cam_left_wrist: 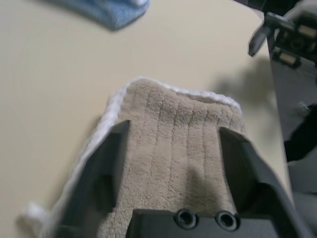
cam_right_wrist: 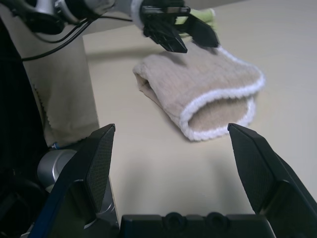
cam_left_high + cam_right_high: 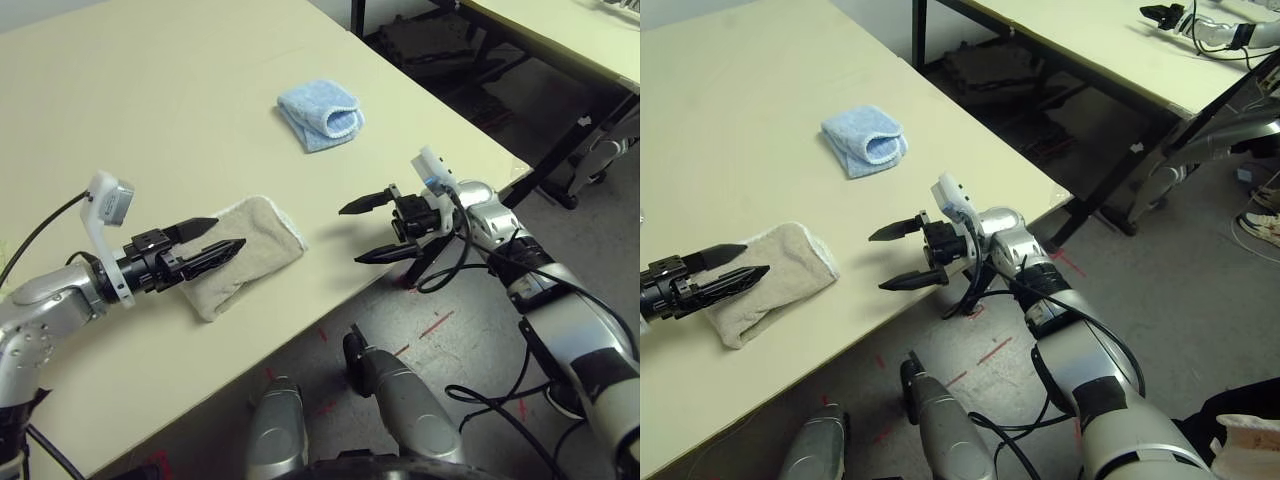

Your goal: Fold the towel and set it aside.

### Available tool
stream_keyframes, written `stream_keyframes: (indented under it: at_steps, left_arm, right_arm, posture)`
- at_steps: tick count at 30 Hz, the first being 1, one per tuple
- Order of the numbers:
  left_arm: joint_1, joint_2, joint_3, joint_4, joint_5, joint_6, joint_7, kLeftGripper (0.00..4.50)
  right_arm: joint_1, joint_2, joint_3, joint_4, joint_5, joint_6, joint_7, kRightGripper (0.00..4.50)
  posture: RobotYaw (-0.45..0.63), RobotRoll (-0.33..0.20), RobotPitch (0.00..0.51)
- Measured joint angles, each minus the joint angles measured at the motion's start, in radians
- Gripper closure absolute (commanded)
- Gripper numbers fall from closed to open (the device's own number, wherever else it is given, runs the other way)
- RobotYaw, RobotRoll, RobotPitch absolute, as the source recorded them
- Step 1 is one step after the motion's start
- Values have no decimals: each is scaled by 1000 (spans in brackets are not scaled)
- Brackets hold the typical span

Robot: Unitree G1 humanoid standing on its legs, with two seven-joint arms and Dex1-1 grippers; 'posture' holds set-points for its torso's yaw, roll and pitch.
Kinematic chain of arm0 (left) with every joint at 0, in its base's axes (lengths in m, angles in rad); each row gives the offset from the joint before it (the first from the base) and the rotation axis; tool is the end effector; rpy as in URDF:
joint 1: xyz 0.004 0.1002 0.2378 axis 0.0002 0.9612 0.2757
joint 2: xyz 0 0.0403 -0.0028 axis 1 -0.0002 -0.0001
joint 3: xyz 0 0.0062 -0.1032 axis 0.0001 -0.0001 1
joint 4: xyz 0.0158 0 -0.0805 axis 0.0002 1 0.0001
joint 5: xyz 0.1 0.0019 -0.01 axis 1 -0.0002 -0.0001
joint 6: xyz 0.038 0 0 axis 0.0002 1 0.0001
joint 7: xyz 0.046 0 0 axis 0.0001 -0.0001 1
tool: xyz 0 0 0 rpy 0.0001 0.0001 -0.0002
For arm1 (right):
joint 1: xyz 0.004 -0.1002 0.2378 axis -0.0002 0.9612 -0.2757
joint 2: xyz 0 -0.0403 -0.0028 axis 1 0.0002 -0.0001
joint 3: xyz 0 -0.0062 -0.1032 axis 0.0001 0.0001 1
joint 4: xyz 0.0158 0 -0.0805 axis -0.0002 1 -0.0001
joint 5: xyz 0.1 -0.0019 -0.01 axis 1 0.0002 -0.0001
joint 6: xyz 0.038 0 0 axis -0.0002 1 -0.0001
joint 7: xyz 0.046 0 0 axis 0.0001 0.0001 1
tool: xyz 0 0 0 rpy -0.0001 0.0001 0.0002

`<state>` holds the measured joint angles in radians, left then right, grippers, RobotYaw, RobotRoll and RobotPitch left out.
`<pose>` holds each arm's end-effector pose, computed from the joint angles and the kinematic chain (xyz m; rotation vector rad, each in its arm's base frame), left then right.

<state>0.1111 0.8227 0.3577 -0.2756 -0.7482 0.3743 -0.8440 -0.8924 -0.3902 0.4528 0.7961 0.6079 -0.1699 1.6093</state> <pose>0.1771 0.3051 0.1579 0.0905 0.0830 -0.7389 0.3461 -0.1527 0.1397 -0.1659 -0.0571 1.8385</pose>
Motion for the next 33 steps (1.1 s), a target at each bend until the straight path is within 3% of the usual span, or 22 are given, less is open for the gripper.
stream_keyframes:
  at_steps: [7,17,22,25,28,33]
  left_arm:
    - [-45,-67,18,47,44,-129,-65,4349]
    - [-49,-137,-44,136,134,-199,-121,4448]
    - [-75,-163,-42,219,161,-237,-120,4448]
    - [-70,-164,-16,202,153,-243,-119,4500]
    - [-38,-160,17,158,147,-243,-123,4500]
    - [21,-116,63,86,119,-227,-156,4500]
  right_arm:
    - [0,4,0,5,-17,-1,0,0]
    - [0,18,-14,5,-27,-2,0,0]
    - [-33,85,-132,27,-38,25,-20,0]
    - [-68,134,-199,-23,-37,86,-55,807]
    - [-49,192,-204,-97,-44,135,-36,1908]
    - [-28,225,-71,-144,-43,163,-4,3782]
  posture:
    - [-28,0,218]
    - [-39,0,216]
    - [-56,0,222]
    - [-56,0,224]
    - [-45,0,224]
    - [-22,0,226]
